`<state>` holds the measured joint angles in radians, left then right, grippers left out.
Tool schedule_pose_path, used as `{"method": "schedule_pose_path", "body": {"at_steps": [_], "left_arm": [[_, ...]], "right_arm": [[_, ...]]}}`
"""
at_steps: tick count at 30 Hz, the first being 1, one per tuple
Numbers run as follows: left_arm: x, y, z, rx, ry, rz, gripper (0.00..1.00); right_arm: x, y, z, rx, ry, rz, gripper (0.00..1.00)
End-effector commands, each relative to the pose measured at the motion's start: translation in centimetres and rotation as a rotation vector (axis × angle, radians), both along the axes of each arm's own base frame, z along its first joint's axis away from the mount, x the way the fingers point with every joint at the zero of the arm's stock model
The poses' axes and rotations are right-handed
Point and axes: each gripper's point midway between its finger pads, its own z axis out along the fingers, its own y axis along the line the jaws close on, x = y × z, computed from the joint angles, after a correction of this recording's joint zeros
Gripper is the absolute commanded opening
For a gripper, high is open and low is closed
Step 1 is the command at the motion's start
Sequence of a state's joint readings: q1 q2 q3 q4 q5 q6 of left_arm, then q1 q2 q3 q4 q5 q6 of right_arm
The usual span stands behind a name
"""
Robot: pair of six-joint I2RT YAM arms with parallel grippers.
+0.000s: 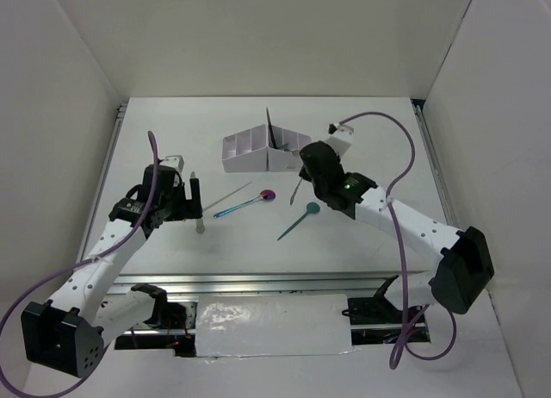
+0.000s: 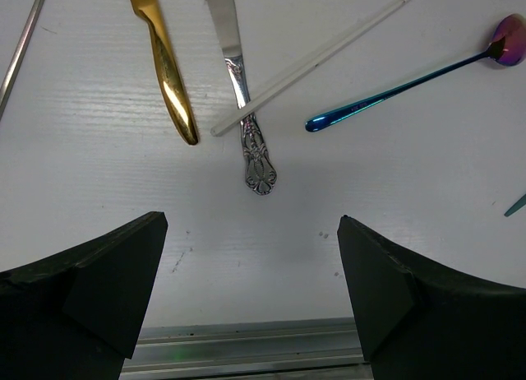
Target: Sort the eating utensils into containers
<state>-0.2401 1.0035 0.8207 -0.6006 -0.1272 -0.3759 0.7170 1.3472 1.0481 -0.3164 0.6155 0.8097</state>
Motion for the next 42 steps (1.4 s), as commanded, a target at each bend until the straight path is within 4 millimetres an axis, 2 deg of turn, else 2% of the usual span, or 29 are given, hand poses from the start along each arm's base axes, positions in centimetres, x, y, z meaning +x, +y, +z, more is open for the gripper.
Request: {"method": "schedule_pose_path", "body": {"at_steps": [1,4,7,10,12,13,15,16,18,21,22,23,26,33,35,38,42], "left_arm": [[0.5,-0.3,0.9,-0.026,-0.031,0.022,0.99],[0.6,-0.4,0.8,-0.030,-0.025,0.027,0.99],[0.7,-0.4,0.5,-0.031,-0.016,0.034,0.99],[0.8,-0.5,0.6,-0.041,-0.017,0.033,0.99],[0.9,-0.5,0.6,-0.043,-0.016,0.032,0.99],[0.9,-0.6,0.6,-0.046,-0.017,0.031,0.99],[0.9,-0.6,0.6,-0.045,-0.017,0.028,0.99],[0.9,-0.6,0.7,-0.043,-0.016,0.030,0.99],[0.9,-0.5,0.8,-0.040,-0.018,0.030,0.99],[0.7,-0.4,0.9,-0.039,-0.013,0.028,0.99],[0.6,-0.4,0.8,-0.040,-0.011,0.025,0.99],[0.5,-0.3,0.8,-0.037,-0.018,0.026,0.99],[0.5,0.0,0.5,-0.022,-0.019,0.042,0.99],[0.8,0.6,-0.2,0.017,0.016,0.056,0.99],[0.8,0.7,-0.2,0.022,0.018,0.064,0.99],[0.9,0.7,0.0,0.015,0.001,0.069,0.99],[1.0,0.8,0.1,0.019,-0.005,0.074,0.99]], "right_arm": [[3.4,-1.0,10.5,-0.133,-0.309,-0.009,0.00],[5.5,0.0,14.5,-0.196,-0.415,0.006,0.00],[7.3,1.0,16.8,-0.234,-0.492,0.008,0.00],[9.2,1.4,17.6,-0.264,-0.530,-0.029,0.00],[10.5,0.7,18.3,-0.262,-0.544,-0.079,0.00],[11.5,0.8,17.6,-0.272,-0.538,-0.093,0.00],[12.6,0.3,18.1,-0.270,-0.549,-0.138,0.00],[13.6,0.4,16.9,-0.295,-0.529,-0.145,0.00],[14.5,0.0,16.8,-0.307,-0.522,-0.172,0.00],[15.4,-0.4,14.9,-0.314,-0.485,-0.186,0.00],[15.2,-0.6,14.8,-0.294,-0.484,-0.195,0.00],[15.0,-0.9,13.6,-0.305,-0.462,-0.193,0.00],[14.4,-2.8,12.1,-0.282,-0.439,-0.232,0.00],[13.2,-5.4,8.3,-0.261,-0.354,-0.247,0.00],[12.9,-5.5,7.0,-0.266,-0.332,-0.241,0.00],[12.9,-5.4,6.2,-0.246,-0.325,-0.231,0.00],[13.8,-5.1,4.6,-0.257,-0.293,-0.231,0.00]]}}
